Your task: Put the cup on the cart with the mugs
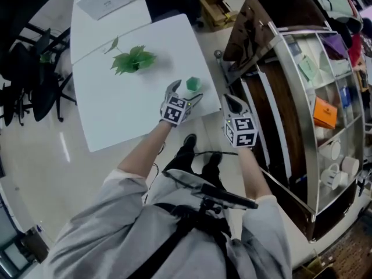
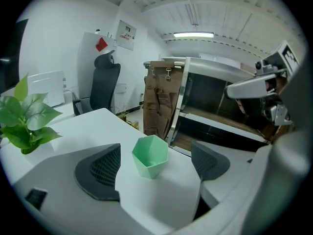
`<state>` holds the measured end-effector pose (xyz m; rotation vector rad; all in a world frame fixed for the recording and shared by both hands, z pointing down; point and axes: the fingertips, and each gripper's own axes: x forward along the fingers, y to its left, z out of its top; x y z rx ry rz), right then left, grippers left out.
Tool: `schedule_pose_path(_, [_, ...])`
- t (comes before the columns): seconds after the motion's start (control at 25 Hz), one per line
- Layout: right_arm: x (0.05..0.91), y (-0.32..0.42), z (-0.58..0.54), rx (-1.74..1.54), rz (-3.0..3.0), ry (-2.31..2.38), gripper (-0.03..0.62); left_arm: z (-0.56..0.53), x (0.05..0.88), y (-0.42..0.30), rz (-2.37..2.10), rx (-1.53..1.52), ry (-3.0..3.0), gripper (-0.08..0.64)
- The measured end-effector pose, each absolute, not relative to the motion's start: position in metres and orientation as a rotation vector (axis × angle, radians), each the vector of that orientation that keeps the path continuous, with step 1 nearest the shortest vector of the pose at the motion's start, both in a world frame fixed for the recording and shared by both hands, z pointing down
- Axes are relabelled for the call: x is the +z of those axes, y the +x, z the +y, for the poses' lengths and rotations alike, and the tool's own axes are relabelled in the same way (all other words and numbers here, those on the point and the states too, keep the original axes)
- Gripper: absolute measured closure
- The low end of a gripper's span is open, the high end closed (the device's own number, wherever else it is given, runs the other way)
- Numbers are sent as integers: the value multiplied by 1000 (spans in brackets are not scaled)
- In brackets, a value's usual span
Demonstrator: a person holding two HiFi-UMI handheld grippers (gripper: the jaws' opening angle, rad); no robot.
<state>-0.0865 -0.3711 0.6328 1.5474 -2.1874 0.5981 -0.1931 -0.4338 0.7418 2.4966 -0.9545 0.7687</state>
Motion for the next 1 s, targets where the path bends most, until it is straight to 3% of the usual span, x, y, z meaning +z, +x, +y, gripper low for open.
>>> schedule_pose_path(0.6, [691, -81, -397, 693, -2073, 1521, 583, -456, 790, -168, -858, 953, 2492, 126])
schedule_pose_path(0.64, [691, -82, -397, 693, -2072, 1519, 583, -457, 791, -169, -861, 969, 2491, 142])
schedule_pose_path(0.68, [692, -83, -397, 689, -2073, 1513, 583, -458, 792, -171, -870, 985, 2491, 214])
schedule_pose_path(0.72, [692, -83, -398, 685, -2072, 1508, 583, -460, 792, -173, -878, 995, 2490, 241])
schedule_pose_path(1.0, [692, -78, -395, 681, -2055, 1514, 583, -465, 781, -173, -881, 962, 2502, 245])
